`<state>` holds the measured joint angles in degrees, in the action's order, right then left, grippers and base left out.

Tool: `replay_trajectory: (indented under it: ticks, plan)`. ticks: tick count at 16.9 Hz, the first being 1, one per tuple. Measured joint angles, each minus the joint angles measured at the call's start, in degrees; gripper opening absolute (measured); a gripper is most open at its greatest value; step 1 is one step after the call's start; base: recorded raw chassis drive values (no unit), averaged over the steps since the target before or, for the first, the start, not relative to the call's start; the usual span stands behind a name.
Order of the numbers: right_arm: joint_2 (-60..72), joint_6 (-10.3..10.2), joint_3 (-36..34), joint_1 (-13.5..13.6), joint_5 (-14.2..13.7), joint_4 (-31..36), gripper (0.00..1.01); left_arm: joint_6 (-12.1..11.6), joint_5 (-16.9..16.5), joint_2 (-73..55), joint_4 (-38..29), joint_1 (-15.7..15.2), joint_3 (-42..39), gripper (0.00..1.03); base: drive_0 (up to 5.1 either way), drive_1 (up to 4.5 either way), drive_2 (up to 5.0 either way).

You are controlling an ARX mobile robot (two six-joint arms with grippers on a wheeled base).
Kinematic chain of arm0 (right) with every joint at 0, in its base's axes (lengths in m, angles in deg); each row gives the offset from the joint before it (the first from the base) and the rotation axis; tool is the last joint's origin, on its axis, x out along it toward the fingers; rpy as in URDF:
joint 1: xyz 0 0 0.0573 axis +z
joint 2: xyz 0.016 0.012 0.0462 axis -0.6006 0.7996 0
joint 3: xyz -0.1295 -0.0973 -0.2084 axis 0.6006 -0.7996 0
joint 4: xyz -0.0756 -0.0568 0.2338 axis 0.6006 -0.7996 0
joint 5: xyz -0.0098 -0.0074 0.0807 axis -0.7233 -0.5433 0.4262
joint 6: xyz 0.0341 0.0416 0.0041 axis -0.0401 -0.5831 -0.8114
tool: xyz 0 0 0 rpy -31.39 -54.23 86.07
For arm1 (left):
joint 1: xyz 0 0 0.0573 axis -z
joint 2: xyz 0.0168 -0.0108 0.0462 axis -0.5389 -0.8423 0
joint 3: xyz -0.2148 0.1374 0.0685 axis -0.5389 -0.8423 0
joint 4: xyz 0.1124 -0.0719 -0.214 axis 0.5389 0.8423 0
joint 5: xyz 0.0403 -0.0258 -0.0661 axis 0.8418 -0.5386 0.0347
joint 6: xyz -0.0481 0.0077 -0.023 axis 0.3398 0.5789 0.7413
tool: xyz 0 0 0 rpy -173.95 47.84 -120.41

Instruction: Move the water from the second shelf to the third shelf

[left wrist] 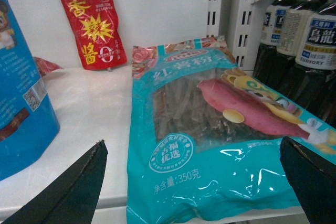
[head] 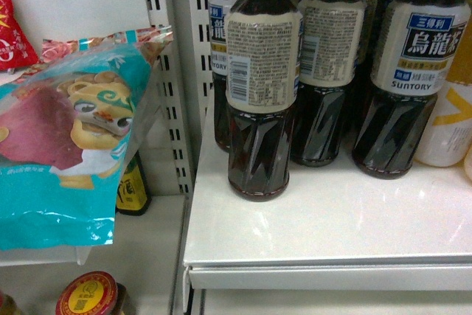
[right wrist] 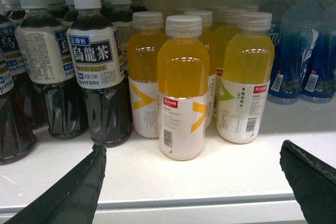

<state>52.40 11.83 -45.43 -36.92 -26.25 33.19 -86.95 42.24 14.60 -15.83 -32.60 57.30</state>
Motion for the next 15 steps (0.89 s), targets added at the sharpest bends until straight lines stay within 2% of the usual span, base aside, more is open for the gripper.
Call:
replay_trajectory:
  ticks: [15]
  plan:
    - [0.0, 0.0, 0.0, 0.0, 0.0, 0.0, 0.98, 0.0, -0.1, 0.0, -0.1, 0.0, 0.0, 0.98, 0.0, 0.00, 0.0]
